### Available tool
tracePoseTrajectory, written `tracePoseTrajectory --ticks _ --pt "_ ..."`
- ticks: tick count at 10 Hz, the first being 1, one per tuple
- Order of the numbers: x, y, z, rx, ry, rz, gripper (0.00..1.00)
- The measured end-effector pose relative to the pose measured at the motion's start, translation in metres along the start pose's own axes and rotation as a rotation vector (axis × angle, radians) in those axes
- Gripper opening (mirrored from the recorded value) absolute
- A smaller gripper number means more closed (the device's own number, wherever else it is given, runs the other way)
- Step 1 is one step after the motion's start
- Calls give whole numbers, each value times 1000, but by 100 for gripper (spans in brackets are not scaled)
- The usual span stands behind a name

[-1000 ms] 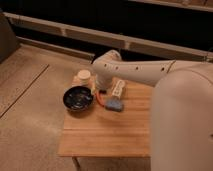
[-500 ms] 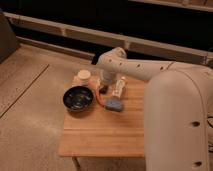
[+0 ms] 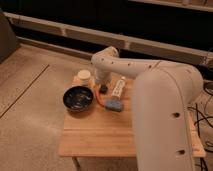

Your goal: Drag the pepper across the table

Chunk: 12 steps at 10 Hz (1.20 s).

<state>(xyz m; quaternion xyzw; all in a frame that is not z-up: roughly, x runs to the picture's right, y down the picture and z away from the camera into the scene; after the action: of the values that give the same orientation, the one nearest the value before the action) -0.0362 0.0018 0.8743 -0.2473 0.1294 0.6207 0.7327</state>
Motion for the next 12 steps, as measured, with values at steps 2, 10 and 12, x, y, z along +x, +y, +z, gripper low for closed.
tracePoseTrajectory --ticks 2,10,12 --pt "-2 7 4 -5 5 -20 38" --pt "-13 -35 26 32 67 16 38" --pt "-15 -22 43 23 100 -7 38"
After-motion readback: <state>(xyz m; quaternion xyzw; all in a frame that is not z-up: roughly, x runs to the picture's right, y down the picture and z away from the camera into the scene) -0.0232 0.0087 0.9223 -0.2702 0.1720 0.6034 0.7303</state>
